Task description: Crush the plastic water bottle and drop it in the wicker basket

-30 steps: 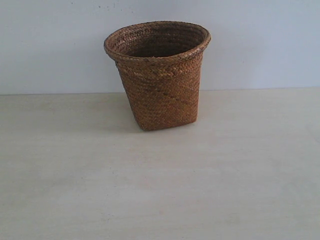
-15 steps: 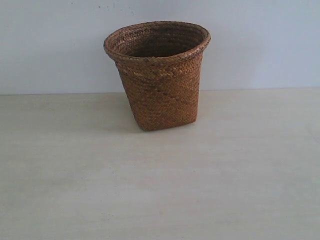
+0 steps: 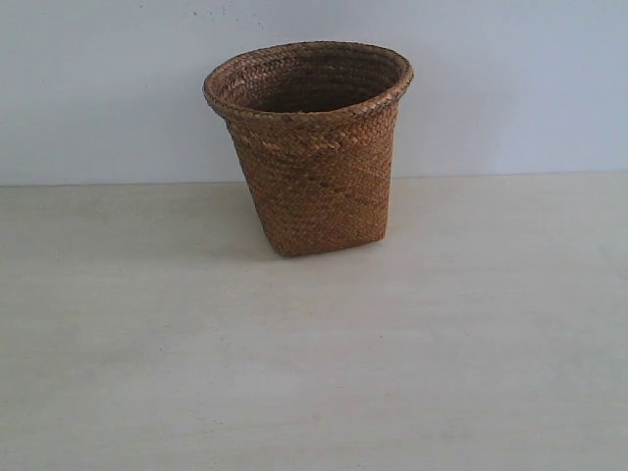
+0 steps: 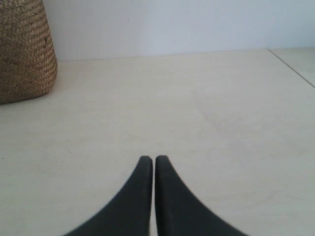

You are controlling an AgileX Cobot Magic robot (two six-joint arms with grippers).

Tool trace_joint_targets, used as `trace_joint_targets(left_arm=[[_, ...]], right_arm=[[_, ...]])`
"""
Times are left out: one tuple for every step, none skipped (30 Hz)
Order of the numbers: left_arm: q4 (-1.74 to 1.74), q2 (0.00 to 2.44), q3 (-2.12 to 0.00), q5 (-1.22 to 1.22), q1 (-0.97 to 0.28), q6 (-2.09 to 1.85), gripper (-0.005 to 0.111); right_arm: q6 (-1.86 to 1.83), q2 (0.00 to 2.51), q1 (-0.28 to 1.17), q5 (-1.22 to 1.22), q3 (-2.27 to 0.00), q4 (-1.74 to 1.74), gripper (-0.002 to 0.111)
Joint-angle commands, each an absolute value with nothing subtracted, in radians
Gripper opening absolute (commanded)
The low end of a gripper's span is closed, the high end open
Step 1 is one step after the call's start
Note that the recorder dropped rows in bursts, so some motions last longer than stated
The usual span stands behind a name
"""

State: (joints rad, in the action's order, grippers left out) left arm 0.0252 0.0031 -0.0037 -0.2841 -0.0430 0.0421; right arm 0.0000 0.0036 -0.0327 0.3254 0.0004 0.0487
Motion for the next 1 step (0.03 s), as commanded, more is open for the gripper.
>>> trace_joint_targets(left_arm=[[0.026, 0.000, 0.000, -0.284, -0.040, 0.049, 0.004]], right_arm=[[-0.007, 0.000, -0.037, 0.311, 0.000, 0.048, 0.000]])
